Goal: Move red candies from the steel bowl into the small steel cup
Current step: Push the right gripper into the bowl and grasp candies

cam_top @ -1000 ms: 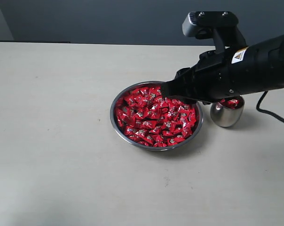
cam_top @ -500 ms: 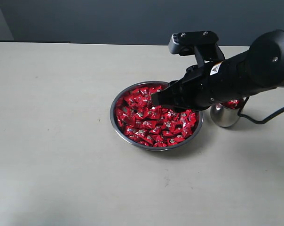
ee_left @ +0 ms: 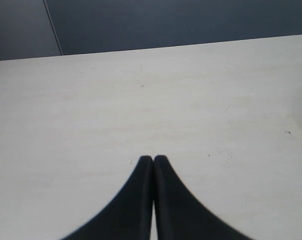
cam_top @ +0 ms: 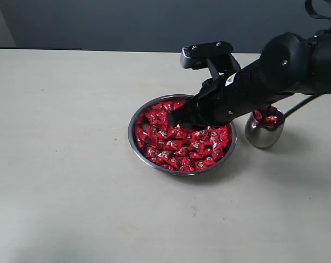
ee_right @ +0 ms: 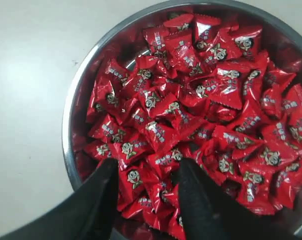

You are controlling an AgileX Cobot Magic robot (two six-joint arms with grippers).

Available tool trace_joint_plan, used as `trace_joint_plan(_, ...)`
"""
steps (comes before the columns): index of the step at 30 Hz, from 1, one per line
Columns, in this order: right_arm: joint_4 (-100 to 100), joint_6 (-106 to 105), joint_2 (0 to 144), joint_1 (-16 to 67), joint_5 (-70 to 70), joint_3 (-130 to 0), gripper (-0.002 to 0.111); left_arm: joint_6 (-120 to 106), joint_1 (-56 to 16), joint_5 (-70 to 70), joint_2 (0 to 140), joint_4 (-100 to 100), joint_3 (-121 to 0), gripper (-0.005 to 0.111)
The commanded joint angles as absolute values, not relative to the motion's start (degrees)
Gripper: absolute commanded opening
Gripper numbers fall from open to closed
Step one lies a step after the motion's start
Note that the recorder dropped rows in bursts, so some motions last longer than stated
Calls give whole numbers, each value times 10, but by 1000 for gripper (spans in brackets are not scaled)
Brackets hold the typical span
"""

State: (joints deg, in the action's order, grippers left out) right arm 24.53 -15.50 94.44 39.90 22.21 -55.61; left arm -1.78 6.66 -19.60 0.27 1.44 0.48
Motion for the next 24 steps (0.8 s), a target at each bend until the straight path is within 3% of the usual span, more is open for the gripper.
trace_joint_plan(1, 249, -180, 994, 400, 251, -607, 39, -17, 62, -193, 0, 16, 0, 0)
trace_joint_plan(10, 271, -202, 1092, 421, 305, -712, 39, -17, 62, -193, 0, 16, 0, 0)
trace_joint_plan(24, 267, -213, 1189, 457, 292, -774, 38, -17, 62, -193, 0, 16, 0, 0)
